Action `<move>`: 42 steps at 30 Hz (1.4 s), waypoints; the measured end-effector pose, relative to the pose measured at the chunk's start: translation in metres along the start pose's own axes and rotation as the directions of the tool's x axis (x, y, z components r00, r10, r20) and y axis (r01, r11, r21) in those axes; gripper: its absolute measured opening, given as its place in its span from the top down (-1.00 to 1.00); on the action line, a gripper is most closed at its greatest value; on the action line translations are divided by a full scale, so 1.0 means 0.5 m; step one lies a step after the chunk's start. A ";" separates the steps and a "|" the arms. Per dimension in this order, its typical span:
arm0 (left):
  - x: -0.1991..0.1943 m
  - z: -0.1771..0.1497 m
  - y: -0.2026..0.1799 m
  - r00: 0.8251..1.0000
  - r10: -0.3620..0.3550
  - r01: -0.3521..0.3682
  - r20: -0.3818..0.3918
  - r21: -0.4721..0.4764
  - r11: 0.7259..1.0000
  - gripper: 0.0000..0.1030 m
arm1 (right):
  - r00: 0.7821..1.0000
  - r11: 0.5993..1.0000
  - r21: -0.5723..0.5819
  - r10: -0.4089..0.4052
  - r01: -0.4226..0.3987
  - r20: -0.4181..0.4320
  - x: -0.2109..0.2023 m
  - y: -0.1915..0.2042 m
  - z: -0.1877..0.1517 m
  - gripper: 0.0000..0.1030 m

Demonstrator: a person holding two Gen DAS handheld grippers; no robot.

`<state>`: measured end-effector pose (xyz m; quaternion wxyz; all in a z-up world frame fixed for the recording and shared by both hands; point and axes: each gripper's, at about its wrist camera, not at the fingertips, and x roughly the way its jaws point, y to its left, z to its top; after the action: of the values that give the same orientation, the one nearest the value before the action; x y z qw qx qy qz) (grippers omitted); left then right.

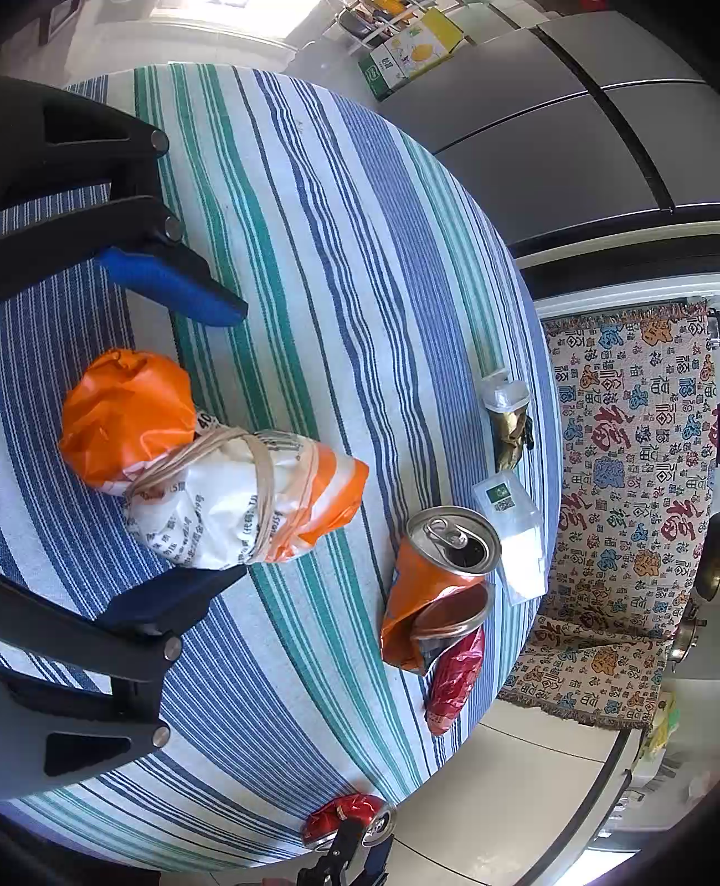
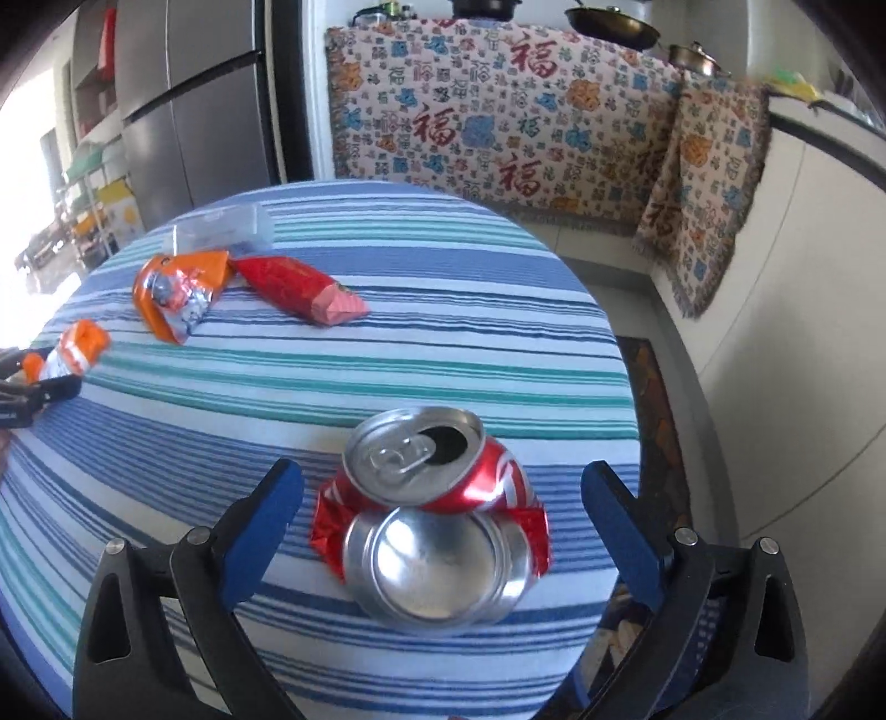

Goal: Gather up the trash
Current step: 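Lift red can with right tool while left tool lifts bundle, then carry both items over blue wastebasket and open both tools to drop them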

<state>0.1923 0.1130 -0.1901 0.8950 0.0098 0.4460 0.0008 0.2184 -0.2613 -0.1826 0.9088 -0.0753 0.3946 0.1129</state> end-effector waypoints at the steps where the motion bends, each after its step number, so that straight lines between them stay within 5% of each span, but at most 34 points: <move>1: 0.000 0.000 0.000 1.000 0.000 0.000 0.000 0.000 1.000 -0.66 | 1.000 1.000 -0.008 0.009 -0.009 -0.015 0.011 0.002 0.005 -0.95; 3: -0.001 0.000 0.000 1.000 -0.002 0.002 0.001 0.000 1.000 -0.65 | 0.998 0.999 -0.028 0.019 -0.020 -0.052 0.027 0.006 0.011 -0.55; 5: -0.002 0.000 0.001 1.000 -0.024 0.024 0.008 0.005 1.000 -0.56 | 0.997 1.000 -0.012 0.013 -0.014 -0.077 0.028 0.004 0.011 -0.53; 6: -0.007 0.000 -0.001 0.999 -0.038 0.038 0.020 0.012 0.999 -0.20 | 0.997 1.000 -0.005 0.014 -0.015 -0.074 0.023 0.003 0.010 -0.52; 7: -0.012 -0.002 -0.004 0.999 -0.047 0.047 0.027 0.018 0.999 -0.06 | 0.997 1.000 -0.001 0.016 -0.016 -0.070 0.014 0.003 0.008 -0.52; 14: -0.048 -0.013 -0.034 0.987 -0.156 0.157 0.046 -0.019 0.987 0.03 | 0.998 0.998 0.025 0.051 -0.050 -0.029 -0.042 0.020 0.015 -0.52; 21: -0.099 0.006 -0.138 0.976 -0.211 0.208 0.051 0.063 0.976 0.03 | 0.993 0.992 0.052 0.113 -0.114 0.014 -0.080 0.036 0.034 -0.52; 30: -0.116 0.070 -0.398 0.921 -0.388 0.379 0.015 0.184 0.907 0.03 | 0.992 0.975 0.193 0.102 -0.114 0.067 -0.152 -0.075 0.030 -0.52; 37: -0.088 0.115 -0.671 0.873 -0.485 0.476 -0.048 0.293 0.829 0.02 | 0.997 0.955 0.292 -0.060 0.045 0.043 -0.217 -0.246 -0.035 -0.52; 42: -0.034 0.125 -0.831 0.855 -0.509 0.510 -0.099 0.339 0.791 0.02 | 0.992 0.910 0.400 -0.122 0.107 0.011 -0.228 -0.370 -0.095 -0.53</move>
<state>0.2292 -0.3035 -0.1466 0.8448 0.0498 0.4260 -0.3199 0.1583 -0.4667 -0.1223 0.9169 0.0905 0.3880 -0.0221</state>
